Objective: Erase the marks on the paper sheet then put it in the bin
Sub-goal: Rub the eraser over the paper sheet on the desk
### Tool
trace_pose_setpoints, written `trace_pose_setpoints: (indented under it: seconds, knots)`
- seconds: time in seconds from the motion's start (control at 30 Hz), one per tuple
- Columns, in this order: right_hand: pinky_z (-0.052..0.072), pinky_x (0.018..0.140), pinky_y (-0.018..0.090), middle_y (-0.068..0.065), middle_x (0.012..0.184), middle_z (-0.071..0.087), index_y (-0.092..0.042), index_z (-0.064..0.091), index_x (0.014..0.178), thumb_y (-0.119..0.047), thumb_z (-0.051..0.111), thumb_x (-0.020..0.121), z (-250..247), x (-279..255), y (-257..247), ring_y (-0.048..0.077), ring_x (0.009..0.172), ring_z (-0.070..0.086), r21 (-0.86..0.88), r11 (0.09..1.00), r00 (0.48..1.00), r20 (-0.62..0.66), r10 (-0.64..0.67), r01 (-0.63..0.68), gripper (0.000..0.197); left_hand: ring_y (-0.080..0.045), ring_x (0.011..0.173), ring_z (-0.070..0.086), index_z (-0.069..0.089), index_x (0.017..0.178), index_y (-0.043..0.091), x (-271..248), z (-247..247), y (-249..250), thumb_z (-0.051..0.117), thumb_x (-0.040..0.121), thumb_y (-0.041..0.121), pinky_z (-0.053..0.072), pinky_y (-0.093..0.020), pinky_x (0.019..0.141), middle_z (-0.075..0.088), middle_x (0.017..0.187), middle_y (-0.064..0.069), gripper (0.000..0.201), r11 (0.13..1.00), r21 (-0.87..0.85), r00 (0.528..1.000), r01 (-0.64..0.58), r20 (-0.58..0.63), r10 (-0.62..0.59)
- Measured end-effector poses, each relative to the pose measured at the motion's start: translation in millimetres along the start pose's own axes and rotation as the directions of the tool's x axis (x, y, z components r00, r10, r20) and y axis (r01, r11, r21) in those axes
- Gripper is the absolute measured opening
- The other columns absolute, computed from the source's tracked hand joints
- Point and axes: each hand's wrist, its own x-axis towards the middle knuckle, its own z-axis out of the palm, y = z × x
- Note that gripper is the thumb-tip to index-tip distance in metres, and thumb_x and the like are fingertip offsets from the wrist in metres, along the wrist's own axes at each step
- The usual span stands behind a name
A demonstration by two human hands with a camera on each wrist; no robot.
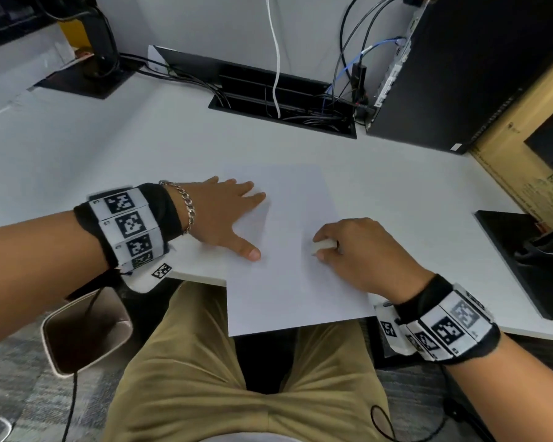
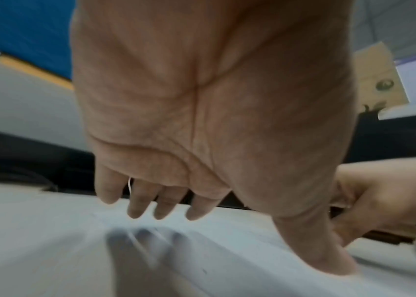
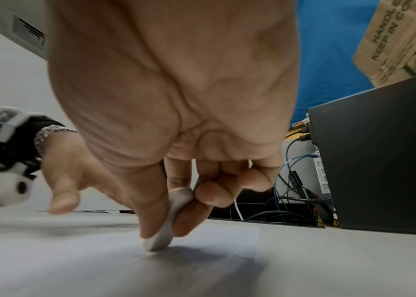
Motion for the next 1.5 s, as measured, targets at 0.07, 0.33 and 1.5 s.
trace_pose_setpoints:
  seconds: [0.07, 0.33, 1.5]
  knots:
    - [0.044, 0.099, 0.036, -0.011, 0.114, 0.072, -0.034, 0.068, 0.123, -0.039, 0.062, 0.097, -1.7, -2.8, 2.1, 0.018, 0.108, 0.063, -0.012, 1.0, 1.0, 0.001, 0.008, -0.008, 0.027, -0.016, 0.161, -0.012, -0.019, 0.164, 0.031, -11.0, 8.9, 0.3, 0.036, 0.066, 0.105, -0.006, -0.045, 0.13, -0.019, 0.174, 0.002, 0.134, 0.999, -0.044, 0.999, 0.014, 0.048, -0.012]
    - [0.04, 0.086, 0.028, -0.012, 0.112, 0.072, -0.037, 0.067, 0.124, -0.043, 0.062, 0.097, -5.1, -7.7, 6.4, 0.016, 0.106, 0.064, -0.025, 1.0, 1.0, 0.022, 0.01, -0.01, 0.028, -0.022, 0.159, -0.019, -0.023, 0.163, 0.031, -9.8, 21.5, 4.0, 0.043, 0.068, 0.104, -0.008, -0.051, 0.129, -0.029, 0.17, 0.003, 0.137, 1.0, 0.013, 0.998, -0.017, 0.053, 0.016]
    - [0.044, 0.079, 0.027, -0.004, 0.107, 0.067, -0.024, 0.07, 0.122, -0.039, 0.066, 0.094, 3.0, 79.5, -76.0, 0.011, 0.094, 0.053, -0.042, 0.928, 0.925, 0.109, -0.365, 0.371, 0.032, -0.022, 0.159, -0.021, -0.025, 0.161, 0.038, -10.5, 23.9, -19.7, 0.05, 0.053, 0.109, -0.014, -0.069, 0.121, -0.03, 0.167, 0.022, 0.149, 0.998, -0.048, 0.998, 0.039, 0.044, -0.037]
